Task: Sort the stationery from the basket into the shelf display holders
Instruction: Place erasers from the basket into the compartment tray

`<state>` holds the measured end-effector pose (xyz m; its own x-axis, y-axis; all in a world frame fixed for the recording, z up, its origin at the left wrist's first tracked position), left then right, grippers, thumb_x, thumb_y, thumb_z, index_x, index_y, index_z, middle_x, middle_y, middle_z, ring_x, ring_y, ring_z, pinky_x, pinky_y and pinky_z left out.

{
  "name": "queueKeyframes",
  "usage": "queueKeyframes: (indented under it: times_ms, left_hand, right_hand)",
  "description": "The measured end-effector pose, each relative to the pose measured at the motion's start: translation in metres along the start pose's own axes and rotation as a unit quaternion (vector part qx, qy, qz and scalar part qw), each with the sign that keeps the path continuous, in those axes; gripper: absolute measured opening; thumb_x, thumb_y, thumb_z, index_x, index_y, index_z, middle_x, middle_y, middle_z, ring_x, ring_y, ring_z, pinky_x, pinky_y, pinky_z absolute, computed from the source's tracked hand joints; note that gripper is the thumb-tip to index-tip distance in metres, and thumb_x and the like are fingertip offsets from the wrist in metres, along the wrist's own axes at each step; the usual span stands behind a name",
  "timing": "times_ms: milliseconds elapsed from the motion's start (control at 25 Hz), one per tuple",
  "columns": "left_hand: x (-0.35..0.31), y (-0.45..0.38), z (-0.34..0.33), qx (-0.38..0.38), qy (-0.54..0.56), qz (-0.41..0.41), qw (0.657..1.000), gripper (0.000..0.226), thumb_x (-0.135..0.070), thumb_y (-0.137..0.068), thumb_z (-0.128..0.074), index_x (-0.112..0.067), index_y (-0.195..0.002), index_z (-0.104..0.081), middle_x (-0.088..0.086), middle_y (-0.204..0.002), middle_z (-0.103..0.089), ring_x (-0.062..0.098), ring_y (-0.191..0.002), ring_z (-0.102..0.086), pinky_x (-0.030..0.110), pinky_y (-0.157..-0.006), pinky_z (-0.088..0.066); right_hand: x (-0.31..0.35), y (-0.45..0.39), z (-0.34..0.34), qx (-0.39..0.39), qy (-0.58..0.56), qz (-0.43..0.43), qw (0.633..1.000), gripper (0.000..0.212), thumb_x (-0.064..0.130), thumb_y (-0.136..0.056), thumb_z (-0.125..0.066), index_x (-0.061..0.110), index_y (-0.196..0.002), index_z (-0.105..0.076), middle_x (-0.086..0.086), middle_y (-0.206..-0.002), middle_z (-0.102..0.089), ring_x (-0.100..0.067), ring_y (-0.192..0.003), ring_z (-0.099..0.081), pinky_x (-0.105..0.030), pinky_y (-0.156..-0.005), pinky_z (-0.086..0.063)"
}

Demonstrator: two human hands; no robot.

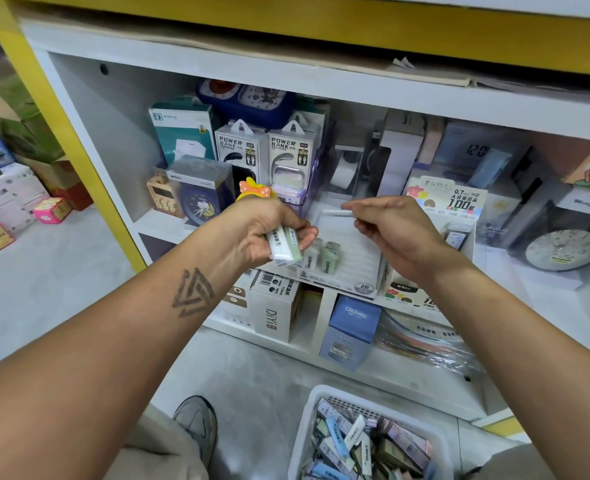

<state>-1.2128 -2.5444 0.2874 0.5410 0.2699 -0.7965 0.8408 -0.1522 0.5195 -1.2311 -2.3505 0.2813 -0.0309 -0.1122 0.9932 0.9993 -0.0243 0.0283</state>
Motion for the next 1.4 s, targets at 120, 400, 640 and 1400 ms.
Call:
queueKeyframes:
  times_ms: [120,400,640,1400]
  left_hand:
    - [-0.001,0.0,0.006,-0.007,-0.001,0.0,1.0,0.016,0.014,-0.094,-0.044,0.006,-0.086,-0.055,0.022,-0.076,-0.061,0.021,-0.049,-0.067,0.029,-0.046,-0.058]
    - [-0.004,0.001,0.018,-0.018,0.003,-0.008,1.0,0.018,0.016,-0.092,-0.045,0.004,-0.081,-0.052,0.02,-0.064,-0.064,0.023,-0.05,-0.067,0.033,-0.05,-0.059]
    - [-0.005,0.003,0.022,-0.021,0.001,-0.011,1.0,0.02,0.016,-0.092,-0.045,0.002,-0.079,-0.052,0.021,-0.071,-0.061,0.024,-0.054,-0.066,0.035,-0.052,-0.058]
    - [0.0,0.006,-0.023,0.04,0.045,-0.068,0.996,0.004,0.003,-0.094,-0.055,0.001,-0.091,-0.056,0.016,-0.072,-0.064,0.026,-0.062,-0.066,0.04,-0.049,-0.059]
  right_hand:
    - [0.003,-0.004,-0.002,-0.043,0.292,0.126,0.947,0.025,0.003,-0.091,-0.067,0.014,-0.113,-0.074,-0.001,-0.104,-0.066,-0.012,-0.089,-0.06,-0.015,-0.081,-0.047]
    - [-0.006,-0.009,-0.021,-0.022,0.349,0.179,0.92,0.022,0.01,-0.09,-0.073,0.018,-0.11,-0.076,0.004,-0.085,-0.068,-0.001,-0.072,-0.066,-0.012,-0.077,-0.052]
    - [-0.016,-0.008,-0.033,0.0,0.379,0.185,0.907,0.017,0.004,-0.091,-0.069,0.018,-0.1,-0.065,0.004,-0.085,-0.065,0.019,-0.072,-0.059,-0.008,-0.064,-0.049]
    - [0.008,0.028,-0.036,0.157,0.055,0.049,0.985,0.047,0.022,-0.082,-0.08,-0.003,-0.107,-0.05,-0.012,-0.073,-0.075,-0.023,-0.055,-0.069,-0.027,-0.048,-0.052]
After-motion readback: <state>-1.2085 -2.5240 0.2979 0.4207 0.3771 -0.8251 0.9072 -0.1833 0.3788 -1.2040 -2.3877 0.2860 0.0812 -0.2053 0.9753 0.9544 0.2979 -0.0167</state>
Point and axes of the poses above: each hand's wrist, its own y-axis away from the middle knuckle, its own z-axis out of the back of the hand, x = y × z, the point moved 4 cm from there along -y, towards the middle knuckle
